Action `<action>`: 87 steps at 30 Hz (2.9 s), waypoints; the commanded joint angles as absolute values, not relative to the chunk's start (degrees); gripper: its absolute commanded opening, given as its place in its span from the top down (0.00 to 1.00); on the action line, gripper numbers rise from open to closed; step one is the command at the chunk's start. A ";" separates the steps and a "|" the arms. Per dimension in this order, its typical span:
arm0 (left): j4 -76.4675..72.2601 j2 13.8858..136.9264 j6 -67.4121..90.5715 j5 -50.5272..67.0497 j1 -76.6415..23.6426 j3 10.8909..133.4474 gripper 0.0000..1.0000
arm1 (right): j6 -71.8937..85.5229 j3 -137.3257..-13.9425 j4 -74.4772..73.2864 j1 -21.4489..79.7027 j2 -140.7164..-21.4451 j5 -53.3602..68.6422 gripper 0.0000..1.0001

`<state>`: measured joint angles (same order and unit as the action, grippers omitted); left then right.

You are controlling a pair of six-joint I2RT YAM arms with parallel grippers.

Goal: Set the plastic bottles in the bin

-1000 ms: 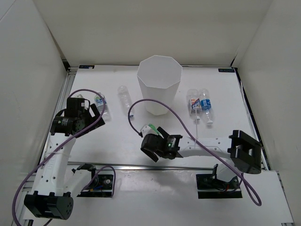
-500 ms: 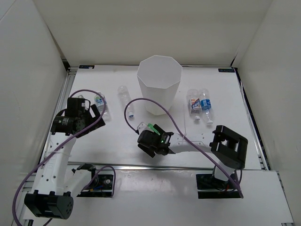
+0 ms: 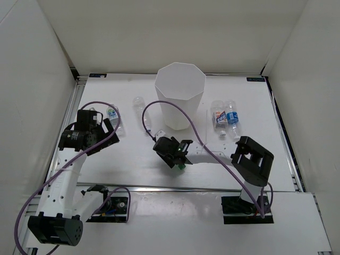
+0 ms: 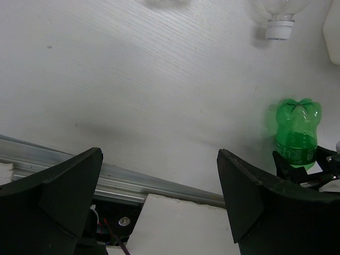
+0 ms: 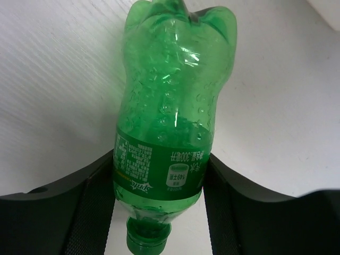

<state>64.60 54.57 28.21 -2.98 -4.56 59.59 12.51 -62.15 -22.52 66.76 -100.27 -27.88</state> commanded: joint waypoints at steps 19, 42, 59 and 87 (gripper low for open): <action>59.33 56.78 30.06 -1.05 -4.75 57.39 0.00 | -11.15 -127.63 -26.92 66.30 -92.91 -40.69 0.71; 60.03 55.20 30.06 -2.54 -6.94 58.62 0.00 | 4.22 -125.87 -28.83 40.08 -105.74 -30.23 0.33; 55.75 63.97 52.84 -27.36 -1.41 67.68 0.00 | 21.62 -117.70 -40.52 44.02 -83.07 -20.74 0.00; 49.92 111.09 35.07 -12.74 -1.93 90.00 0.00 | 17.75 -109.34 -49.83 46.93 -66.09 -33.40 0.00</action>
<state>50.09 111.90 35.73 -13.65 -1.87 90.54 19.42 -107.48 -50.54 46.89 -67.05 -31.51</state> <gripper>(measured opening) 0.998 0.998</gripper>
